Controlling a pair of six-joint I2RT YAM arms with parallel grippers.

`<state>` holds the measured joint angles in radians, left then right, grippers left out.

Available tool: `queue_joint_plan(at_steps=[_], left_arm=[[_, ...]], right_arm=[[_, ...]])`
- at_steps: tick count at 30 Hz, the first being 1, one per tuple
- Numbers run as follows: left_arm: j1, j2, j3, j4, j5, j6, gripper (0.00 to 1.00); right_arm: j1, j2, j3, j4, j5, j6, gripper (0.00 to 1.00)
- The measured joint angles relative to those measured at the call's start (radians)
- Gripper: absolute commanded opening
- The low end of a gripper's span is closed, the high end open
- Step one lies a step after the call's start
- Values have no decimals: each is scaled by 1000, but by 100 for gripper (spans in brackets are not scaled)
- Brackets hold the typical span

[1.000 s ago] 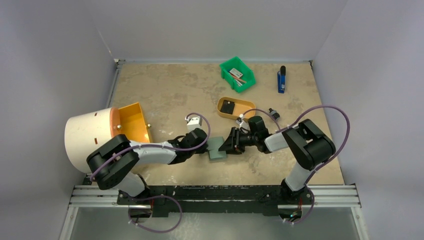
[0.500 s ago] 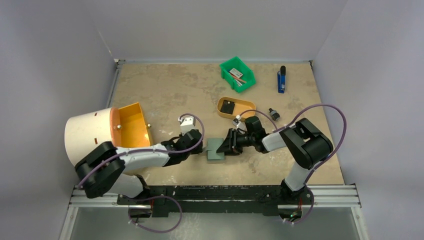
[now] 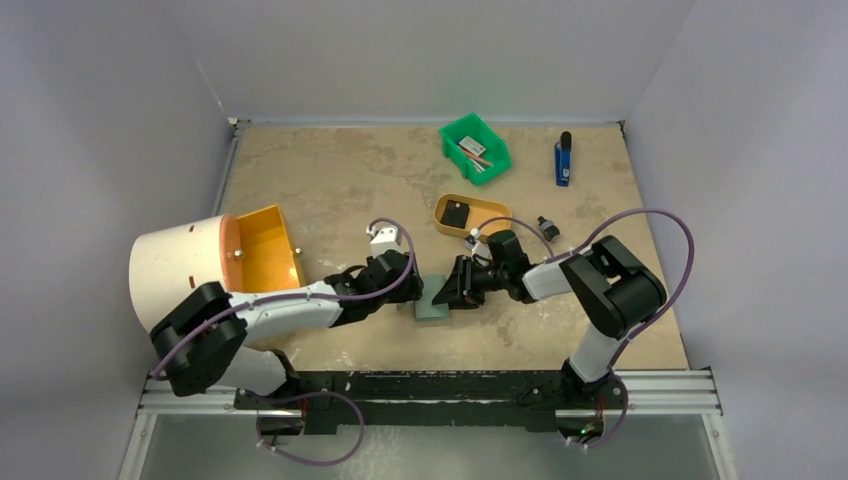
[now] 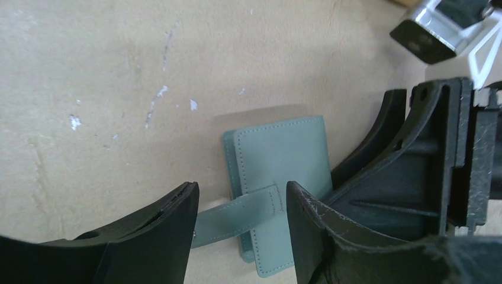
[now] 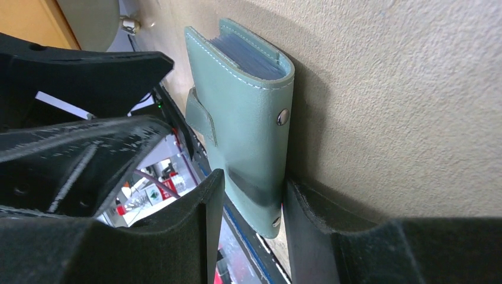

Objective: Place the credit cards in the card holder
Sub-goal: Pick up the card holder from the center of the board.

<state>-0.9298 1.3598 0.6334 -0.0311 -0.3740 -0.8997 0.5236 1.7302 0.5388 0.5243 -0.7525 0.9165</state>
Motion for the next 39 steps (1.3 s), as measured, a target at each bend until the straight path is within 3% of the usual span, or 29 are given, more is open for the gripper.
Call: queue_joint_plan(at_steps=[4, 18, 39], left_arm=[[0, 32, 0, 15, 47, 12, 50], [-1, 109, 7, 52, 82, 29, 0], [-1, 122, -73, 157, 34, -3, 0]], right_arm=[[0, -2, 2, -4, 1, -2, 44], [0, -6, 5, -13, 2, -10, 45], [2, 19, -27, 97, -25, 52, 45]])
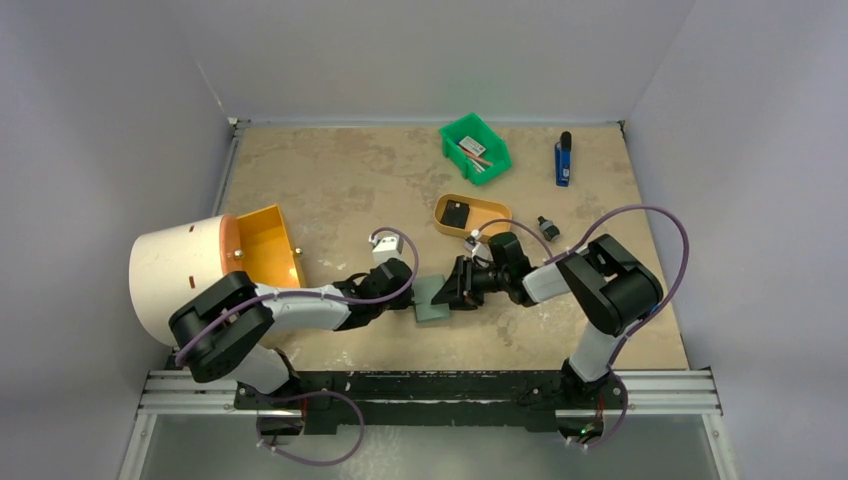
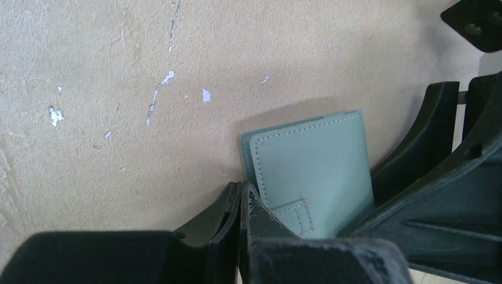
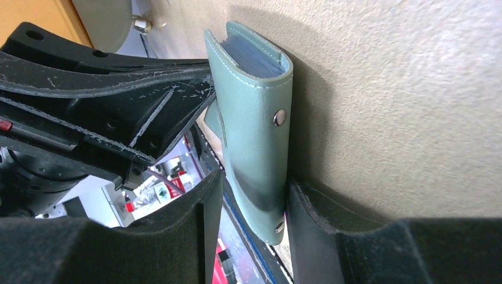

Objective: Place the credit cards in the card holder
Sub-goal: Pick up the card holder from the center of the board.

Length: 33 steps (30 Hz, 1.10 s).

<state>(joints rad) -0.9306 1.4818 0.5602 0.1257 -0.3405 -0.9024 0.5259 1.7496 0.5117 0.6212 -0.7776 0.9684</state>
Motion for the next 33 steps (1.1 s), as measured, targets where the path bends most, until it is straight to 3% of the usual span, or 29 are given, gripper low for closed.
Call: queue_joint_plan(at_steps=[7, 13, 18, 23, 28, 33], left_arm=[[0, 8, -5, 27, -4, -5, 0], [0, 8, -15, 49, -4, -7, 0], [-1, 8, -18, 55, -6, -8, 0], [-3, 2, -19, 47, -19, -10, 0], [-11, -127, -13, -124, -94, -22, 32], [-12, -346, 112, -326, -229, -32, 41]], right_arm=[[41, 14, 10, 8, -4, 1, 40], [48, 33, 10, 8, -4, 8, 22], [48, 32, 10, 29, -24, 27, 0], [52, 11, 10, 17, -10, 21, 0], [63, -185, 34, -214, 118, -98, 0], [63, -387, 183, -491, 287, -270, 0]])
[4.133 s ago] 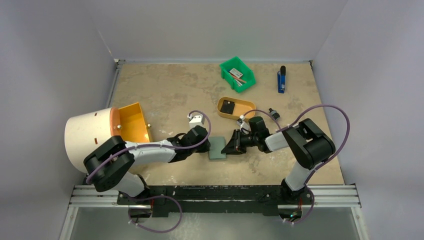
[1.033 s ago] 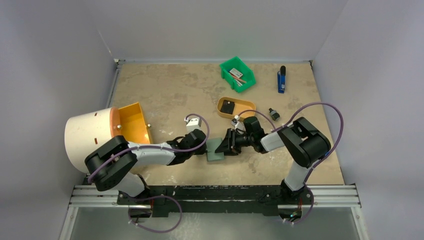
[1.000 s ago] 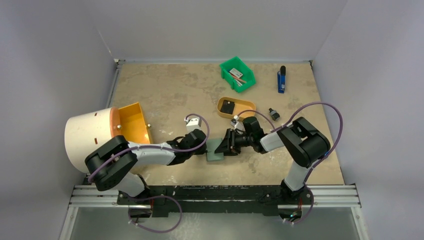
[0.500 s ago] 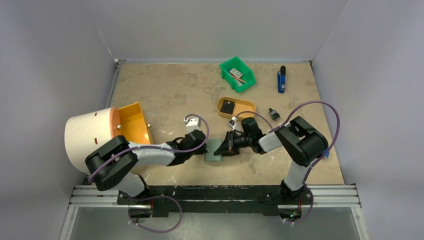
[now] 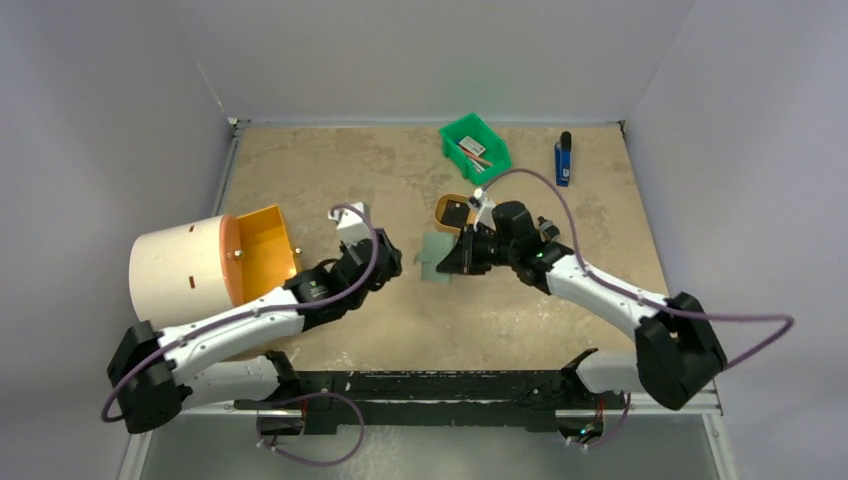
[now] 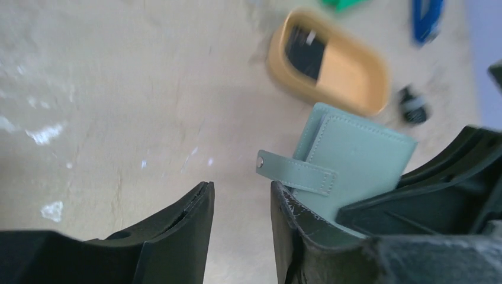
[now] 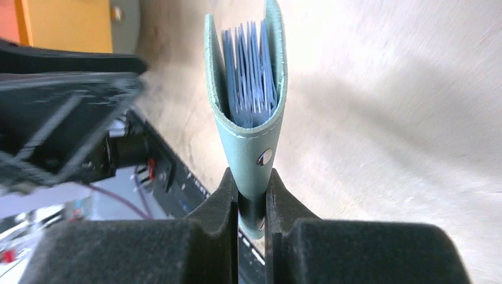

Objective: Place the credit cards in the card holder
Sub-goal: Pick up the card holder from the center of the board, then close the card holder.

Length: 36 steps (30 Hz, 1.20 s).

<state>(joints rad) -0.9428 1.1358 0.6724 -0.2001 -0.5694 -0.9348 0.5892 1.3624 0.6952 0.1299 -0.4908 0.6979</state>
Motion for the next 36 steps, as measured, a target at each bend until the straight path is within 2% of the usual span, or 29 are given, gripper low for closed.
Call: queue_joint_plan(at_steps=[6, 11, 14, 17, 20, 24, 30, 36], left_arm=[[0, -147, 256, -166, -174, -14, 49], [0, -208, 463, -243, -274, 5, 56], [0, -226, 557, -239, -270, 38, 63], [0, -240, 596, -211, -229, 65, 67], [0, -249, 597, -161, -151, 84, 70], [0, -230, 598, -66, -25, 90, 72], [0, -117, 628, 34, 150, 89, 75], [0, -26, 644, 42, 250, 78, 77]], right_arm=[[74, -131, 268, -280, 334, -265, 0], [230, -177, 411, -283, 693, -610, 0], [300, -192, 420, -162, 886, -882, 0], [338, -193, 361, 88, 1039, -1231, 0], [366, -190, 246, 393, 1119, -1585, 0], [411, -161, 141, 695, 1146, -1950, 0], [472, -140, 117, 953, 1146, -2259, 0], [517, -139, 117, 1091, 1156, -2422, 0]])
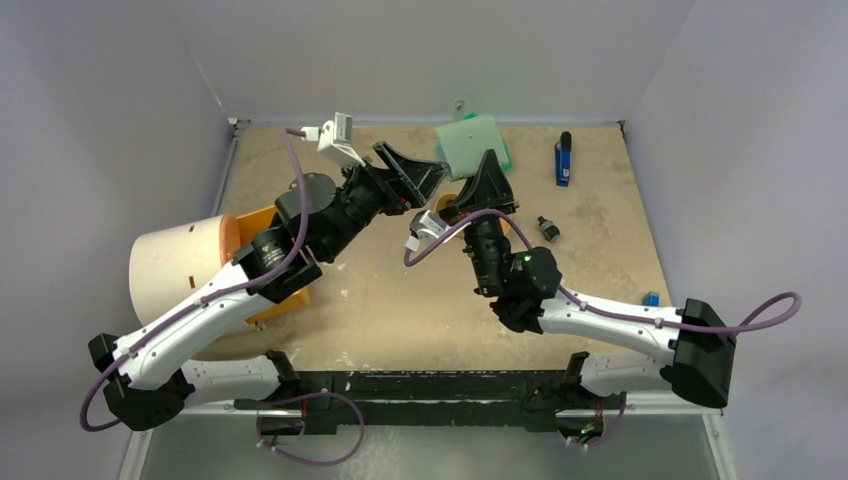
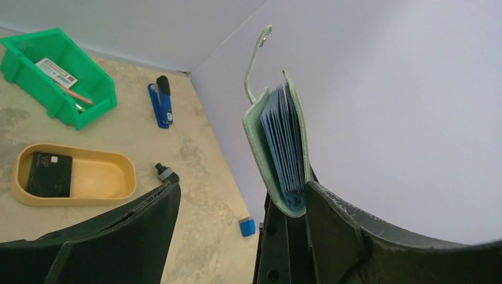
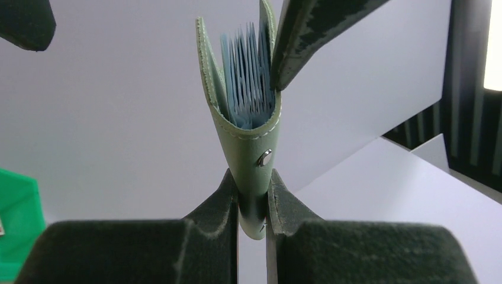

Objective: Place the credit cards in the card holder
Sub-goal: Close the card holder.

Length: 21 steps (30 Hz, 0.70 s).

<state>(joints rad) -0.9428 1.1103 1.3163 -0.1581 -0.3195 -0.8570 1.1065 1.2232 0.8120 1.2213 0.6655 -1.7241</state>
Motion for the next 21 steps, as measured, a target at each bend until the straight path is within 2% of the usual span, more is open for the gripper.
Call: queue_joint_plan(at_steps=[9, 21], left_arm=[[0, -4, 2, 61, 51, -13, 79], [0, -77, -16, 94, 29, -19, 82]], right_arm=[[24, 0, 0, 64, 1, -79, 0], [38, 2, 3, 65, 26, -95, 0]])
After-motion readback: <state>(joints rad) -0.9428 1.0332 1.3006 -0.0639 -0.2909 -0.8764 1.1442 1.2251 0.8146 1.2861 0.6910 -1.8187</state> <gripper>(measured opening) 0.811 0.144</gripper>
